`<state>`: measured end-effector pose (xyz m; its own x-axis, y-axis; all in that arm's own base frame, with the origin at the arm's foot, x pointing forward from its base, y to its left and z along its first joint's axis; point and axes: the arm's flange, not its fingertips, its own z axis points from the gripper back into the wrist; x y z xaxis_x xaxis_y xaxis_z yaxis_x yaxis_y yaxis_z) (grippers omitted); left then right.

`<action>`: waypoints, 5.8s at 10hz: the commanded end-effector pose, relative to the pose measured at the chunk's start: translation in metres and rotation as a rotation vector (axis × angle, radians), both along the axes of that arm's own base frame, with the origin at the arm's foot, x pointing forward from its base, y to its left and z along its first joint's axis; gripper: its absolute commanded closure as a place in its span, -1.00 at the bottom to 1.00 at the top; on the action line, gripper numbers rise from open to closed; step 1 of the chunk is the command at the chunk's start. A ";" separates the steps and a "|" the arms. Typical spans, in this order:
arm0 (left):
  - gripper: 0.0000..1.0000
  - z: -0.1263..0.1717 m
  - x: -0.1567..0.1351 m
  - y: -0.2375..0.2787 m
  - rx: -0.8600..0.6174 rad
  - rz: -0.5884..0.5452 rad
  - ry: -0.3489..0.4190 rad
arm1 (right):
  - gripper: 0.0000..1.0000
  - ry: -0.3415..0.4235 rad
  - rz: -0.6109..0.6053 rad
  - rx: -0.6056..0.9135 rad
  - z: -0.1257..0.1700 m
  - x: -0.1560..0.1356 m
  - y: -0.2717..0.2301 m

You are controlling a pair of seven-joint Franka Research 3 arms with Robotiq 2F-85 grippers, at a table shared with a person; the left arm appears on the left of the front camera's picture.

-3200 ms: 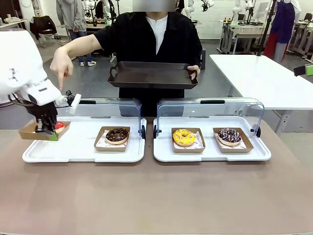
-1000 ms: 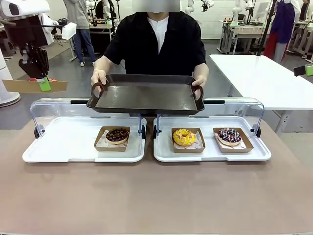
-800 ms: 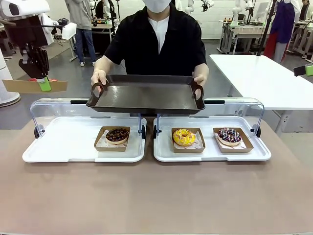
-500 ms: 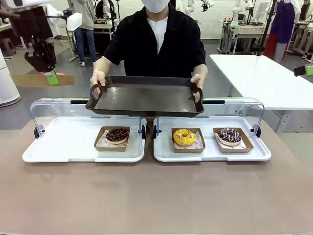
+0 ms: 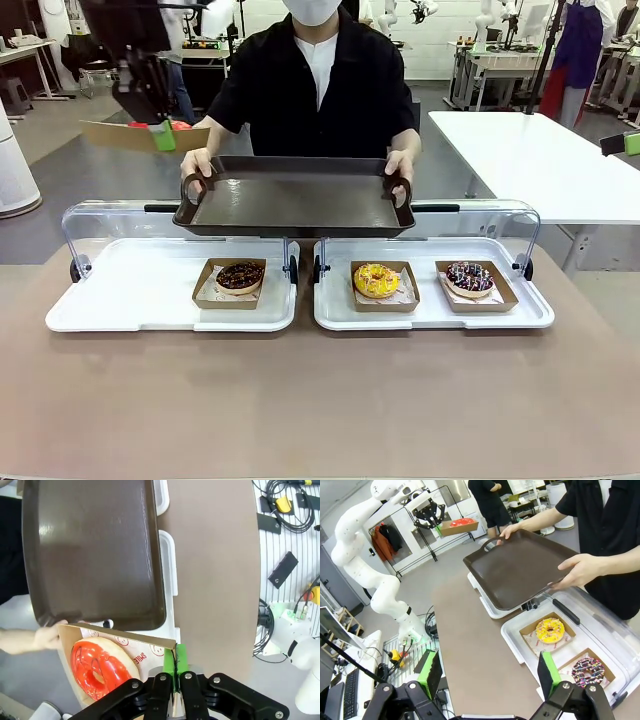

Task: Provide the desired donut to the person.
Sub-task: Pick up and lift the Paper togo box containing the Donut pointed at by the person, then place the picked Paper togo box onto the Handle tray extended by the person.

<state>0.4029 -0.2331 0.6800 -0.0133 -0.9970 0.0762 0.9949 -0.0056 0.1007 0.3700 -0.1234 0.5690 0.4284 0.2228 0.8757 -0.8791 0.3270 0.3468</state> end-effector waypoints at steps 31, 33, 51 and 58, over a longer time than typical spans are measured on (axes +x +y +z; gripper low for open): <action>0.96 -0.097 0.115 -0.060 -0.093 0.100 0.106 | -1.00 -0.011 0.008 0.017 0.001 0.001 0.000; 0.84 -0.101 0.118 -0.058 -0.096 0.084 0.128 | -1.00 -0.011 0.008 0.017 0.001 0.001 0.000; -1.00 -0.042 0.068 0.035 -0.099 -0.030 0.139 | -1.00 -0.011 0.008 0.017 0.001 0.001 0.000; -1.00 -0.060 0.032 0.125 -0.137 0.030 0.038 | -1.00 -0.011 0.008 0.017 0.001 0.001 0.000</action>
<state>0.4405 -0.1105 0.6306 0.0320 -0.9847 0.1715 0.9986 0.0387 0.0355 0.3701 -0.1236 0.5689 0.4288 0.2229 0.8754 -0.8789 0.3272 0.3472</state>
